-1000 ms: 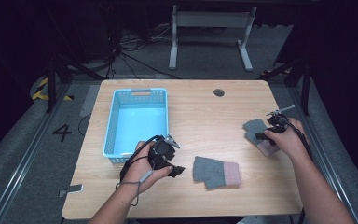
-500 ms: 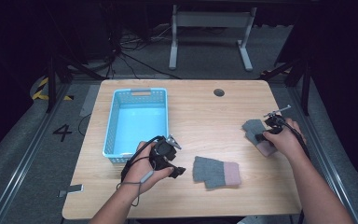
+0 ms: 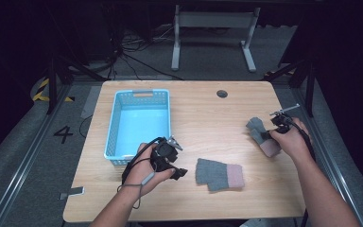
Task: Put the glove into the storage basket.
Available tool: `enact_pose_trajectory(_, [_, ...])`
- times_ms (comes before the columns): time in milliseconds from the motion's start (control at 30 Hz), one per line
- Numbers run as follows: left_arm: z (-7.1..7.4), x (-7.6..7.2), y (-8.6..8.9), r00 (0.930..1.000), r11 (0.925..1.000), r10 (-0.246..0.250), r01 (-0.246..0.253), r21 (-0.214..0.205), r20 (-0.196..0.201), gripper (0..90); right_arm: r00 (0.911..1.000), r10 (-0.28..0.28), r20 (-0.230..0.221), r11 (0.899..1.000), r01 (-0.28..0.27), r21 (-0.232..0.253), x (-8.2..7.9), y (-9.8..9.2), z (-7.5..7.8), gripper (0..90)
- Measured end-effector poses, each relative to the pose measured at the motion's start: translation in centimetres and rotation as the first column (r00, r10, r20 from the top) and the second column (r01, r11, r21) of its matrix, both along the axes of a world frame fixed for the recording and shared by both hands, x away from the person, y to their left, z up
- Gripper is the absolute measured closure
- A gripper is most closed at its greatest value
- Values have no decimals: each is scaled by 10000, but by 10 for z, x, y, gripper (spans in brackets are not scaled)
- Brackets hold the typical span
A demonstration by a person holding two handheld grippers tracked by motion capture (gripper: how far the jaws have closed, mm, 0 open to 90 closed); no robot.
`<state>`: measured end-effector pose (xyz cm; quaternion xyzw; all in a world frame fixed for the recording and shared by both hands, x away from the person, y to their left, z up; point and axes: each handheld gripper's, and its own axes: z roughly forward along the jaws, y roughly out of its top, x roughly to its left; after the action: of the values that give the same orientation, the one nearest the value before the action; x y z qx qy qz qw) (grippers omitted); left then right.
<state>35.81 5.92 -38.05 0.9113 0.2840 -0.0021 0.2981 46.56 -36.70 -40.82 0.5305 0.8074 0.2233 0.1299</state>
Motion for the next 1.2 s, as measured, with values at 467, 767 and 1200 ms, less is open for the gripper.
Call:
enact_pose_trajectory(467, [2, -2, 0, 10000, 10000, 6, -6, -55, 35, 384, 9929, 813, 862, 9962, -838, 255, -24, 9, 51, 768])
enact_pose_trajectory(767, [3, -3, -1, 10000, 10000, -44, 44, -22, 38, 381, 9824, 1624, 918, 9853, -1665, 390, -38, 22, 71, 765])
enact_pose_trajectory(1200, [3, -4, -1, 10000, 10000, -50, 50, -27, 58, 381, 9314, 3472, 1095, 9353, -3524, 320, -58, 49, 87, 761])
